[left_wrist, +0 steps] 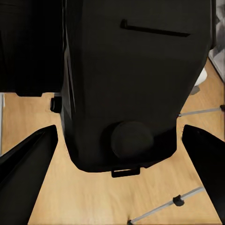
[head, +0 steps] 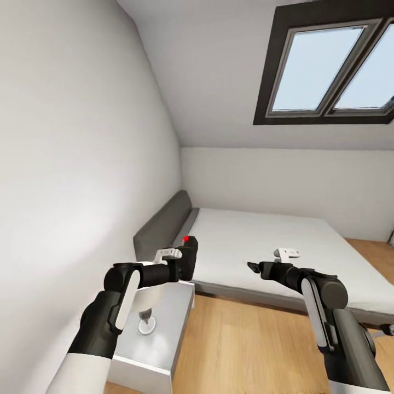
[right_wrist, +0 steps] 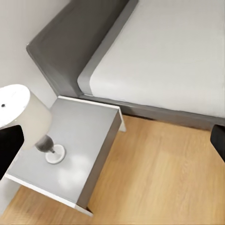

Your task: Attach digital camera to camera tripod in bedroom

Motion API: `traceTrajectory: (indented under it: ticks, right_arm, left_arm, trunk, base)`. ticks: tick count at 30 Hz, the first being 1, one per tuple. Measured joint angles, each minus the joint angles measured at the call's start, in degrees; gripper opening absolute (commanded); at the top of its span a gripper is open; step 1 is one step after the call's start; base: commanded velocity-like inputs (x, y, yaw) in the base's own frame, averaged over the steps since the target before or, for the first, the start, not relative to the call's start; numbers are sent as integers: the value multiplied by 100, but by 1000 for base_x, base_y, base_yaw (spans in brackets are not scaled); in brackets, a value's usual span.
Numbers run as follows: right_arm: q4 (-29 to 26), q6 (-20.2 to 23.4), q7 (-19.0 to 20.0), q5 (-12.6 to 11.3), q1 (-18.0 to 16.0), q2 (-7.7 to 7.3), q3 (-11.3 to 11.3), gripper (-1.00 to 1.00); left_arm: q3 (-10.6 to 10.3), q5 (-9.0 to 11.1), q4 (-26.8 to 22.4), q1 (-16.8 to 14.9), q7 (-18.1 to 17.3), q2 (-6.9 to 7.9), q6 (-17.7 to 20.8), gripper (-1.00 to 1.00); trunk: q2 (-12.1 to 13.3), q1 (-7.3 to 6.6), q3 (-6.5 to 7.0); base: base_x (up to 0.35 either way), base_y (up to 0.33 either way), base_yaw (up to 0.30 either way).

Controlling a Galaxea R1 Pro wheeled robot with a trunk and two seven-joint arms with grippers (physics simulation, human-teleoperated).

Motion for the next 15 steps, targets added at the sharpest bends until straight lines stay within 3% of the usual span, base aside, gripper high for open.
traceTrajectory:
  ticks: [15]
  right_arm:
    - [1,236,1,1,-45,-1,1,100]
  left_arm:
    - [0,0,0,0,0,0,0,-100]
  trunk:
    - [0,0,-28]
  base:
    - [0,51,-256]
